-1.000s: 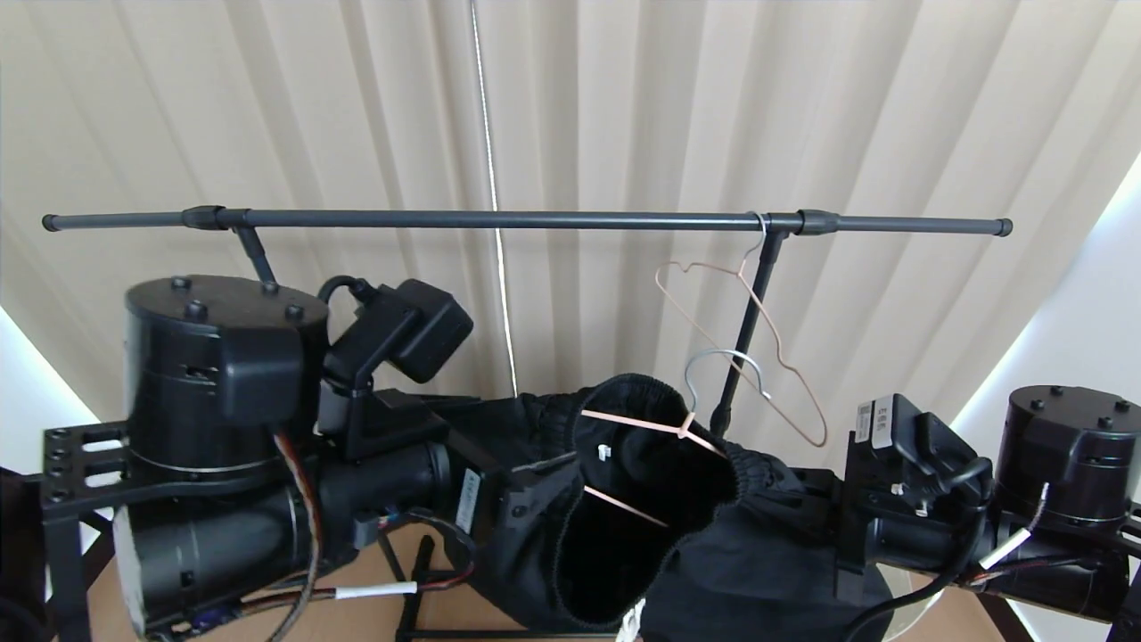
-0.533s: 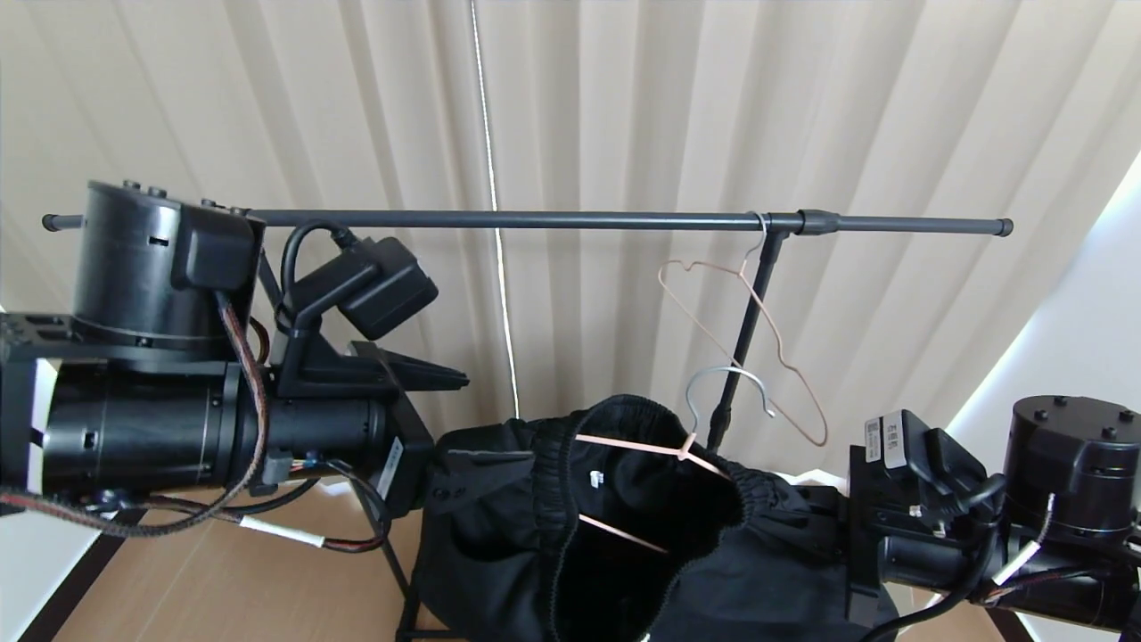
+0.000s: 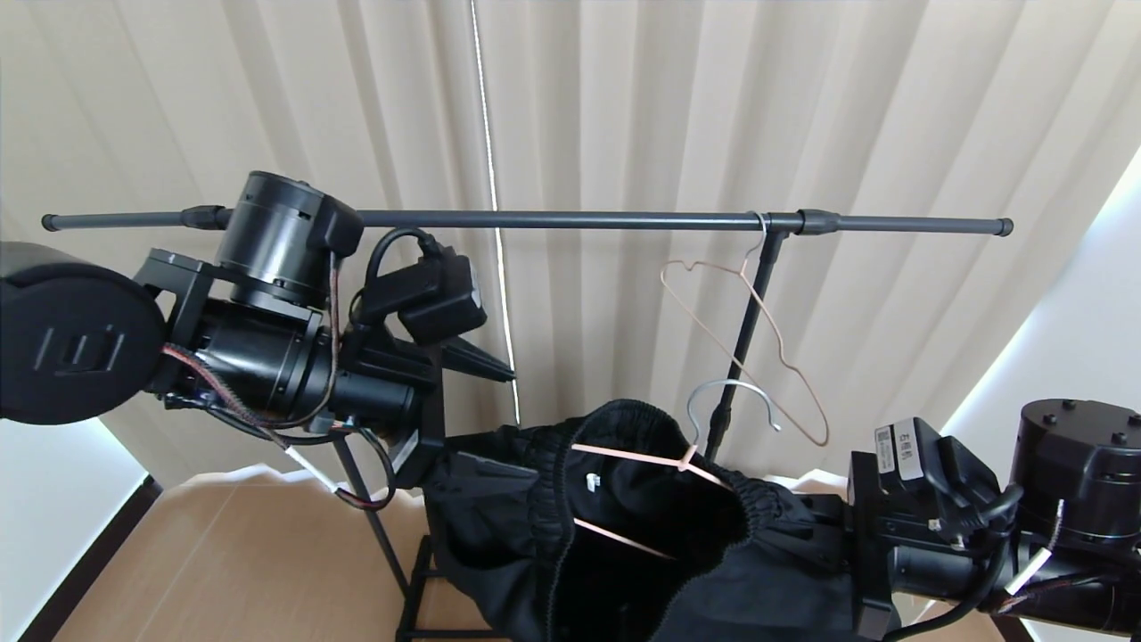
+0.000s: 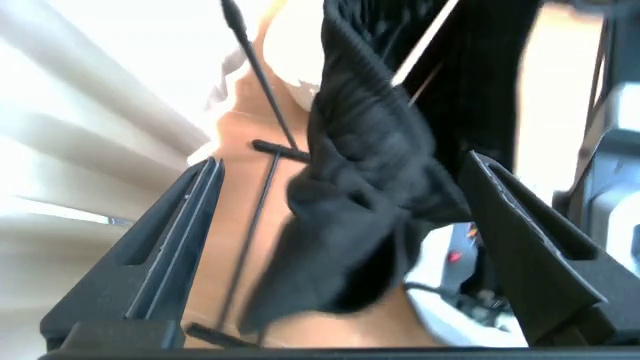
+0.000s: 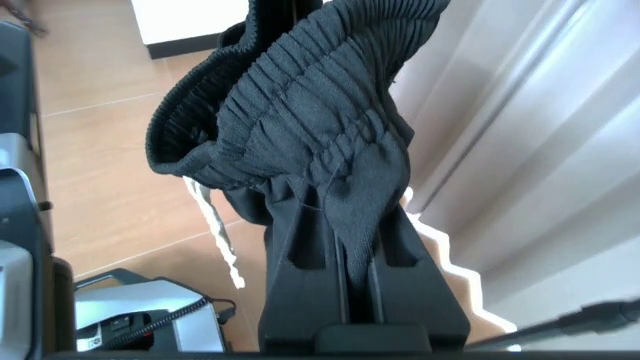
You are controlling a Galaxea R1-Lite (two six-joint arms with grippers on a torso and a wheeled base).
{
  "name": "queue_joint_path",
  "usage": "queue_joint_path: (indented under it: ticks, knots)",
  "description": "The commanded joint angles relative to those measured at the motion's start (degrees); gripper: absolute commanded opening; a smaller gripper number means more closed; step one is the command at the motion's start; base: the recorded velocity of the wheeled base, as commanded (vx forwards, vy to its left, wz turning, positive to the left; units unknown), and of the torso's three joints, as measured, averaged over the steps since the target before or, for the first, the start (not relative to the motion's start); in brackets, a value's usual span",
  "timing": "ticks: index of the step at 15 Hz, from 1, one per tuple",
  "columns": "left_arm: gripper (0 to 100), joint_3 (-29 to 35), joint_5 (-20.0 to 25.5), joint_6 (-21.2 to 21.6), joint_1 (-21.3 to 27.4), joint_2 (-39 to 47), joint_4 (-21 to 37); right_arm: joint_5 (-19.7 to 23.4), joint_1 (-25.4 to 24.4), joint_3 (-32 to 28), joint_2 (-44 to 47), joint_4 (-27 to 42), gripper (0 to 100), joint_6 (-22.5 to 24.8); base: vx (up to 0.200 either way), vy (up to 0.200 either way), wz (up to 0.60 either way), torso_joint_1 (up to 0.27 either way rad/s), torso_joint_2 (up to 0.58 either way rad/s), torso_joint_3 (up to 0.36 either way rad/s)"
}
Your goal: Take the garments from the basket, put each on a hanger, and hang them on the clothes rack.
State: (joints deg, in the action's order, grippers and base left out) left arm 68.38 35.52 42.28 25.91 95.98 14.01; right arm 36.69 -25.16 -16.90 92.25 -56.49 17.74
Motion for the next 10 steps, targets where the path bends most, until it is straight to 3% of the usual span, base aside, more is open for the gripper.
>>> queue_joint_path:
  ticks: [1,4,10]
  knots:
    - [100,-0.9,2.1,3.7,-0.8,2.6,0.1,0.2,0.0,0.1,0.0,0.0,0,0.0,0.0,0.0,0.0,0.0,0.0,0.0]
    - [100,-1.1,5.2,11.5,-2.2,3.9,0.1,0.6,0.0,0.1,0.1,0.0,0,0.0,0.0,0.0,0.0,0.0,0.0,0.0]
    - [100,-0.3,5.2,11.8,-1.2,5.9,-0.2,1.4,-0.3,0.5,0.1,-0.8,0,0.0,0.0,0.0,0.0,0.0,0.0,0.0]
